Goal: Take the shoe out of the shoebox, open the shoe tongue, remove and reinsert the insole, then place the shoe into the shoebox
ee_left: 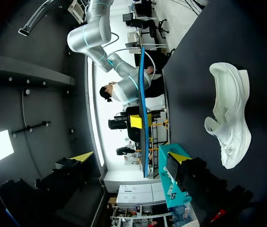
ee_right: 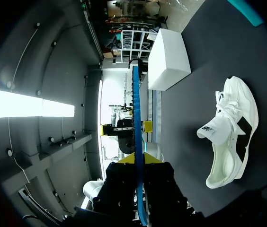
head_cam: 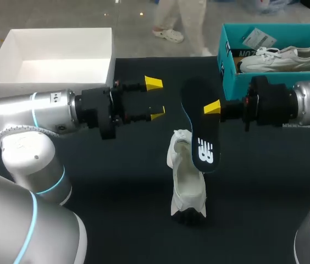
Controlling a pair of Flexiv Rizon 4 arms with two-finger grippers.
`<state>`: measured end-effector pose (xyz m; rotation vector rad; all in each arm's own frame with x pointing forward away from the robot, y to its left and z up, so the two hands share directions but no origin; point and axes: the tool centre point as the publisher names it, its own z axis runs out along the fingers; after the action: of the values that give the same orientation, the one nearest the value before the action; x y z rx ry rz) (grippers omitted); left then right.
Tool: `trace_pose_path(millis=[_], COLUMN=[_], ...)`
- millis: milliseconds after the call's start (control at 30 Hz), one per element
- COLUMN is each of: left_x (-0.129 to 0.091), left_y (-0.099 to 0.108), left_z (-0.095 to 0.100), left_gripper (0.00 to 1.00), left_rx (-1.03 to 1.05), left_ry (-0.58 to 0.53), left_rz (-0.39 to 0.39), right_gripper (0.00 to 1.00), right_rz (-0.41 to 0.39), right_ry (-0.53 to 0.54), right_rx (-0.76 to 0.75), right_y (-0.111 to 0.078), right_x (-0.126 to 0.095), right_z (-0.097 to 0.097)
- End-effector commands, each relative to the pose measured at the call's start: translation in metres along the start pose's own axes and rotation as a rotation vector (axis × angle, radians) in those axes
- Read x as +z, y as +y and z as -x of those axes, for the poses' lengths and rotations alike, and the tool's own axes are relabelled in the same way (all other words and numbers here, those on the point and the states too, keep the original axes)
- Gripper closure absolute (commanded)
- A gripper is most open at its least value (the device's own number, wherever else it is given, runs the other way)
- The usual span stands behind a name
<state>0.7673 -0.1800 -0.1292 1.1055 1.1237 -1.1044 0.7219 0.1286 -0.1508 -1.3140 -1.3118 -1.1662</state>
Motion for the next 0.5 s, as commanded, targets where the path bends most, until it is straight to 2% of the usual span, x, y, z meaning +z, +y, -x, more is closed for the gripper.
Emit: trace_pose_path(millis=[33,167,333,367,400,500], left_x=[0.017,0.027,0.037,0.039,0.04,0.043], left_y=[0.007,0.006,0.008,0.008,0.008,0.008], left_z=[-0.004,-0.007,-0.009,-0.009,-0.009,-0.01], left_gripper=[0.0,0.0,0.0,0.04,0.13,0.49], left_rx=[0.013,0.044,0.063,0.064,0.068,0.071], left_ry=[0.021,0.069,0.087,0.09,0.093,0.094], left_rz=[-0.018,-0.044,-0.026,-0.019,-0.013,0.0], right_gripper=[1.0,1.0,1.0,1.0,1.0,1.0], right_rz=[-0.021,-0.029,0.001,0.005,0.021,0.025], right_ry=[-0.015,-0.023,-0.018,-0.018,-0.016,-0.003], right_rx=[0.006,0.006,0.01,0.012,0.014,0.023], right_y=[0.004,0.003,0.003,0.003,0.003,0.003], right_x=[0.013,0.019,0.019,0.018,0.018,0.016], right_z=[-0.001,-0.002,0.001,0.002,0.004,0.006])
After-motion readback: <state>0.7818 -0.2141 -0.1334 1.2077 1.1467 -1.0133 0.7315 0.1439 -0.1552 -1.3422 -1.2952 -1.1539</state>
